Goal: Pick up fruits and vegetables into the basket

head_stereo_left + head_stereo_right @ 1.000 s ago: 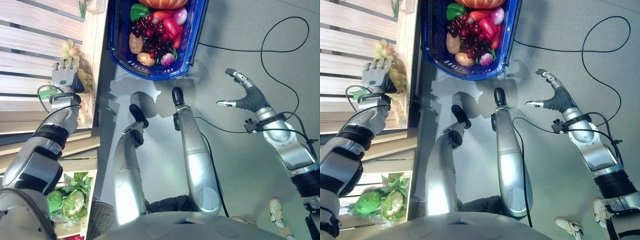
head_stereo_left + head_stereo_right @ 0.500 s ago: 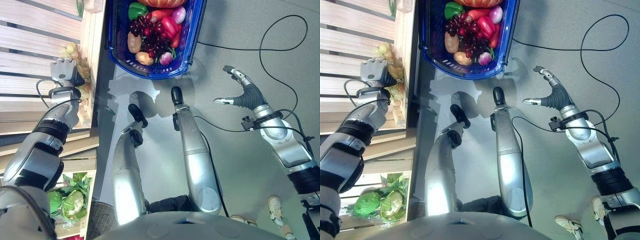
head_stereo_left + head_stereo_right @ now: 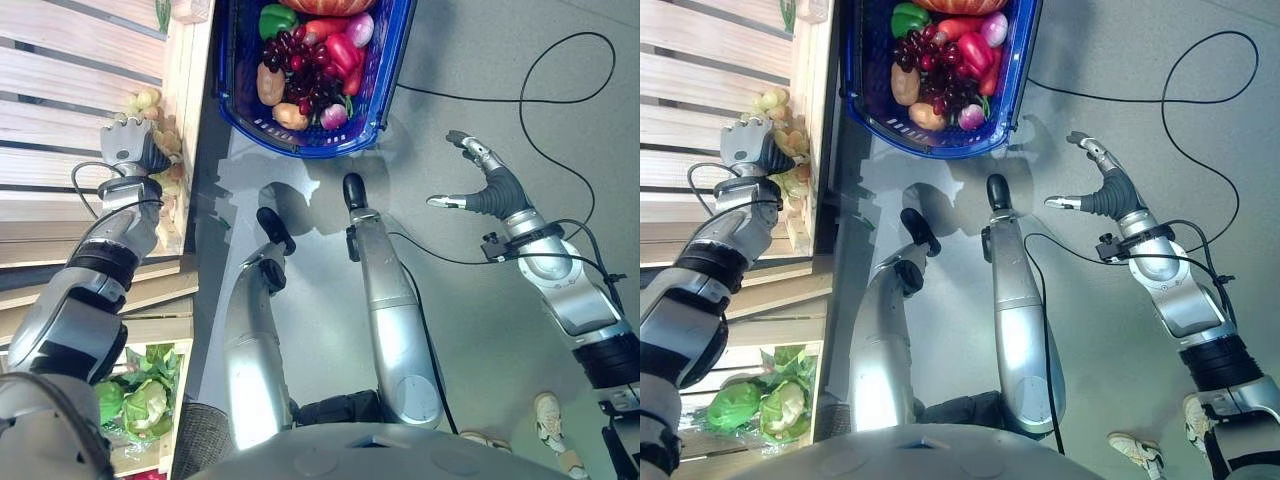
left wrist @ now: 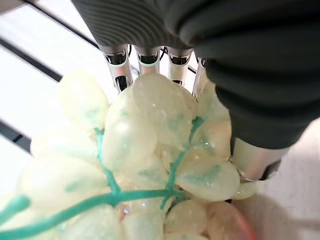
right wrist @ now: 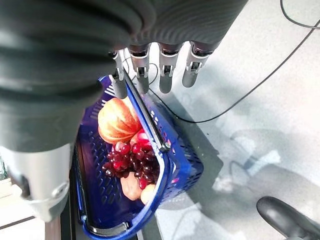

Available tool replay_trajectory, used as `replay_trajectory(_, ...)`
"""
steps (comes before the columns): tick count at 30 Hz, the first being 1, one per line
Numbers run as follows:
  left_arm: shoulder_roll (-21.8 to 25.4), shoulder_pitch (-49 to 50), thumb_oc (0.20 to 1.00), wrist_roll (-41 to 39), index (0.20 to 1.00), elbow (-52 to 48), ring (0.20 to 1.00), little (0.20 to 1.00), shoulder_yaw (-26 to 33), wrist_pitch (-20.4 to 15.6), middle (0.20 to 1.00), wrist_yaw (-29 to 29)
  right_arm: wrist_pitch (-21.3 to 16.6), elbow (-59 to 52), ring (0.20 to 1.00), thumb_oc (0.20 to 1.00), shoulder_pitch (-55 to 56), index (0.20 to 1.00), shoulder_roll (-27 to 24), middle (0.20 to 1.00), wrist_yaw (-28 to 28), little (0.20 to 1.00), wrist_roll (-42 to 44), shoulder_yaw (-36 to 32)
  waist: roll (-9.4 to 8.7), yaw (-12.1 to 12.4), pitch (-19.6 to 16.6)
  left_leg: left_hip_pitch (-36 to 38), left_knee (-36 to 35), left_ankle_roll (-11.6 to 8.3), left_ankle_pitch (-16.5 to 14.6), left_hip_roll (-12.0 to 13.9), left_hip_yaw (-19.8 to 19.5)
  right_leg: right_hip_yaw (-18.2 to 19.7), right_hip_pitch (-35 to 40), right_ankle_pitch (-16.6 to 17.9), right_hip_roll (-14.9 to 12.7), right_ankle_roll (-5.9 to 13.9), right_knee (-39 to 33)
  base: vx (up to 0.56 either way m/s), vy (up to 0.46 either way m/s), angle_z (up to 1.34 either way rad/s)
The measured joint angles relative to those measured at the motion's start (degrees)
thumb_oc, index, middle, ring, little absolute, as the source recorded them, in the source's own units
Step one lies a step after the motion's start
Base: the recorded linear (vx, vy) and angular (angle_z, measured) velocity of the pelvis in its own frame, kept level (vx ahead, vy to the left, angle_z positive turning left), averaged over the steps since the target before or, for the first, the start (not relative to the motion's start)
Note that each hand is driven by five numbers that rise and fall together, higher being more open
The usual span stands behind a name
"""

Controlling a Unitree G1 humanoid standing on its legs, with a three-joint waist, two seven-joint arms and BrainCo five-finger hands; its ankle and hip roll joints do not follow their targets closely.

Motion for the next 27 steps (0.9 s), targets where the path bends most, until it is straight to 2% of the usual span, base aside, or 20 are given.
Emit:
replay_trajectory(8, -1.15, 7.64, 0.200, -14.96, 0.200, -5.63, 0.200, 0.200, 10.65, -7.32, 0.200, 1.08, 0.04, -1.19, 1.000, 1.000, 3.24, 1.000, 0.80, 1.000, 0.04, 1.000, -2.23, -1.49, -0.02, 1.45, 0.01, 5.03, -3.01, 0.03, 1.16, -0.94, -0.05, -0.15, 4.44, -0.05, -0.60, 0.04, -1.18, -0.01, 0.037, 0.05)
replay_trajectory(16, -3.79, 16.89, 0.200, -34.49, 0.200, -14.65, 0.200, 0.200, 18.23, -12.48, 0.200, -4.31, 1.37, -2.98, 1.000, 1.000, 7.15, 1.000, 2.91, 1.000, 1.31, 1.000, -3.96, -3.76, -0.02, 3.05, 0.01, 10.69, -5.85, -0.03, 2.04, -1.74, -0.59, -0.87, 10.02, -0.26, -1.17, 0.33, -2.71, 0.00, 0.037, 0.06)
replay_trajectory(19, -4.90, 19.24, 0.200, -41.20, 0.200, -16.38, 0.200, 0.200, 20.32, -13.31, 0.200, -6.74, 2.58, -3.37, 1.000, 1.000, 7.35, 1.000, 3.46, 1.000, 2.51, 1.000, -4.58, -3.94, -0.01, 3.12, 0.01, 12.58, -6.14, -0.04, 2.21, -1.74, -0.98, -1.37, 12.25, -0.16, -1.18, 0.16, -3.25, 0.01, 0.026, 0.05)
replay_trajectory(27, -5.29, 22.83, 0.200, -50.64, 0.200, -23.39, 0.200, 0.200, 24.41, -13.70, 0.200, -10.30, 3.84, -4.43, 1.000, 1.000, 9.22, 1.000, 3.55, 1.000, 5.67, 1.000, -9.38, -4.11, -0.01, 3.93, 0.02, 18.11, -7.74, -0.06, 2.22, -1.83, -0.97, -1.63, 17.86, -0.50, -1.19, 0.64, -4.57, 0.00, 0.003, 0.00)
